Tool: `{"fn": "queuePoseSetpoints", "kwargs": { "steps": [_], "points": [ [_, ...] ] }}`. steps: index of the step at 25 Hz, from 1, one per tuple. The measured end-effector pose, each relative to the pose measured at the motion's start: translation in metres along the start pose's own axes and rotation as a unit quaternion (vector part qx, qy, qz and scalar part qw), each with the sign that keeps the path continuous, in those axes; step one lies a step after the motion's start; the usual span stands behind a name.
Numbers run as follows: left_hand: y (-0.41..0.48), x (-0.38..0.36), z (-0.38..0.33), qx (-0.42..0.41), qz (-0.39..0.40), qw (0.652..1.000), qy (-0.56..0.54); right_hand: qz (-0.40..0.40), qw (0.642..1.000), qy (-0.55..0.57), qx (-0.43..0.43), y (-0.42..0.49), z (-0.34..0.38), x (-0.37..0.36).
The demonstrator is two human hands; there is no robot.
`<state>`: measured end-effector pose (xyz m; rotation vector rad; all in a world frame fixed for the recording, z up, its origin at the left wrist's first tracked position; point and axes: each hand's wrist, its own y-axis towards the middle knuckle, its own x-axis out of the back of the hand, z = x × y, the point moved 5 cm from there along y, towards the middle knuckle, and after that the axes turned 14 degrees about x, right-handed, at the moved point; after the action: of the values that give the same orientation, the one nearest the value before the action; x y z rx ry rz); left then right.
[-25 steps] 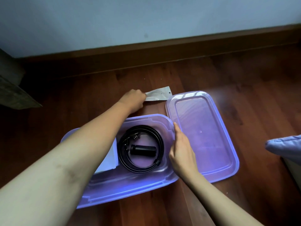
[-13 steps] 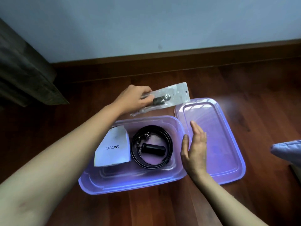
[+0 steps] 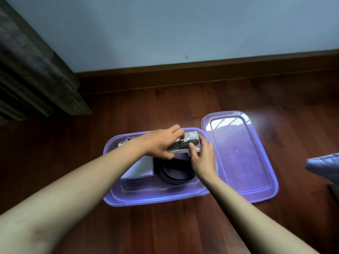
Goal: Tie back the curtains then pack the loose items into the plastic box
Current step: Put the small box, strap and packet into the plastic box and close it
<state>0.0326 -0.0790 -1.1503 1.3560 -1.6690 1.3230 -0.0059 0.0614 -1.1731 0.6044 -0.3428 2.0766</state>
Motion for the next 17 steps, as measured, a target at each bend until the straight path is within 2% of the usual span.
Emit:
{"fn": "queuePoseSetpoints", "kwargs": {
  "steps": [3,5,7,10,12,14,16,17],
  "points": [
    [0.007,-0.019,0.0,-0.018,-0.061,0.997,0.033,0.014,0.999,-0.036,-0.038,0.003,-0.007,-0.009],
    [0.01,-0.028,-0.001,-0.039,-0.123,0.986,0.102,0.006,0.997,-0.063,-0.044,0.005,-0.012,-0.011],
    [0.012,-0.035,0.001,-0.027,-0.151,0.972,0.178,0.045,0.99,-0.131,-0.026,0.005,-0.016,-0.018],
    [0.014,-0.038,0.005,-0.018,-0.176,0.971,0.163,0.134,0.971,-0.198,-0.02,0.0,-0.02,-0.03],
    [0.013,-0.041,0.004,-0.018,-0.182,0.972,0.147,0.153,0.966,-0.207,-0.008,-0.002,-0.014,-0.031],
    [0.012,-0.044,0.002,-0.017,-0.185,0.971,0.149,0.086,0.979,-0.171,0.07,0.001,0.001,-0.014],
    [0.011,-0.043,0.004,-0.011,-0.182,0.973,0.141,-0.041,0.974,-0.154,0.163,0.008,0.014,0.017],
    [0.011,-0.043,0.005,-0.013,-0.185,0.972,0.142,-0.106,0.965,-0.164,0.176,0.014,0.011,0.036]
  ]
}}
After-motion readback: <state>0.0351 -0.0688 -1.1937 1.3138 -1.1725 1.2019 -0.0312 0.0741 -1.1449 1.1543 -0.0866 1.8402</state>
